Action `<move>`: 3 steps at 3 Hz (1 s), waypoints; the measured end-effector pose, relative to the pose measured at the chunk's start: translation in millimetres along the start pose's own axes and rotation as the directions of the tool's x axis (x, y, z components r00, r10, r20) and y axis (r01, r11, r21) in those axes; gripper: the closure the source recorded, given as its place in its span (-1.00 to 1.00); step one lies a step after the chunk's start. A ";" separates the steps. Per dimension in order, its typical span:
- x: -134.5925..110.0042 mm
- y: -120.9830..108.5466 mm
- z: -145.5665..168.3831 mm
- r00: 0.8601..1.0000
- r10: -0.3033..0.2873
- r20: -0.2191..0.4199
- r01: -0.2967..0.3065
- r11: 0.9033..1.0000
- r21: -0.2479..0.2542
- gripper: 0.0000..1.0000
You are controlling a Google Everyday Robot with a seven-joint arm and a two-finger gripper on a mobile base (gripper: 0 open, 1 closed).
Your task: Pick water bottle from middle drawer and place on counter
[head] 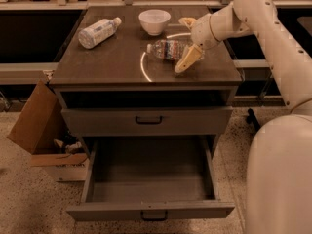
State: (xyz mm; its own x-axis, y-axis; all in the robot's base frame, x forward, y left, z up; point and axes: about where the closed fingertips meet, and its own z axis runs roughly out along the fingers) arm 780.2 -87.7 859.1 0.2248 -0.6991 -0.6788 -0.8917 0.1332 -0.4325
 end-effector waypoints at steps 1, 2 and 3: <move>0.0 -0.1 -0.2 1.000 0.000 0.000 0.000 1.000 0.000 -1.00; 2.2 -1.1 -30.9 1.000 0.003 0.011 -0.004 0.998 0.058 -1.00; 4.0 5.3 -89.7 1.000 -0.010 0.012 0.008 0.987 0.159 -1.00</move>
Offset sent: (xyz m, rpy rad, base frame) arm -0.0610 -0.1030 0.0741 0.1022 -0.1750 -0.1645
